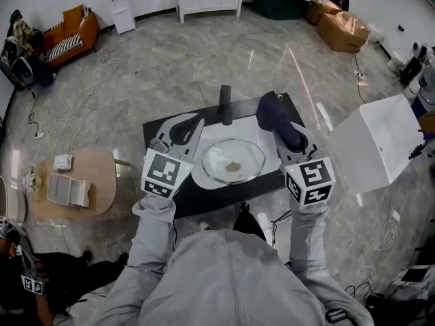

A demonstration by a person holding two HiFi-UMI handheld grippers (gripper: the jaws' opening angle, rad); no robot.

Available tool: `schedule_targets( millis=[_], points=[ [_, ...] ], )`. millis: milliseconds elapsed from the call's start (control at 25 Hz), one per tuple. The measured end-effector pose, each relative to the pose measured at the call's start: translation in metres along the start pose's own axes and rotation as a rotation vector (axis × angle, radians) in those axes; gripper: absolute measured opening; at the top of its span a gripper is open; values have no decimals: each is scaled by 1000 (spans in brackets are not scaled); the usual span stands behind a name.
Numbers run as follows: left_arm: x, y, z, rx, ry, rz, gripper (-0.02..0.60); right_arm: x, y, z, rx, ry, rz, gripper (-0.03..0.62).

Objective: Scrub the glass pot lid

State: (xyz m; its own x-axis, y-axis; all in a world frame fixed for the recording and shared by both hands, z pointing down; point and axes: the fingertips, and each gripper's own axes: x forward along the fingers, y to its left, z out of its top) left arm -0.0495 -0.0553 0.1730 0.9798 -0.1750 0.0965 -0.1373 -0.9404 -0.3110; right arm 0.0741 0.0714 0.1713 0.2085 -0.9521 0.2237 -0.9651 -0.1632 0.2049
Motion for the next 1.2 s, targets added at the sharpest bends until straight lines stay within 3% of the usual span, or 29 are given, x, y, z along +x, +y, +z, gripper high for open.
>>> schedule_targets(
  millis=[280, 1200],
  points=[
    [-6, -3, 27, 35, -44, -7, 29, -11, 3, 24, -25, -60, -7, 67],
    [0, -24, 18, 21, -22, -94, 29, -15, 18, 17, -23, -48, 51, 66]
  ],
)
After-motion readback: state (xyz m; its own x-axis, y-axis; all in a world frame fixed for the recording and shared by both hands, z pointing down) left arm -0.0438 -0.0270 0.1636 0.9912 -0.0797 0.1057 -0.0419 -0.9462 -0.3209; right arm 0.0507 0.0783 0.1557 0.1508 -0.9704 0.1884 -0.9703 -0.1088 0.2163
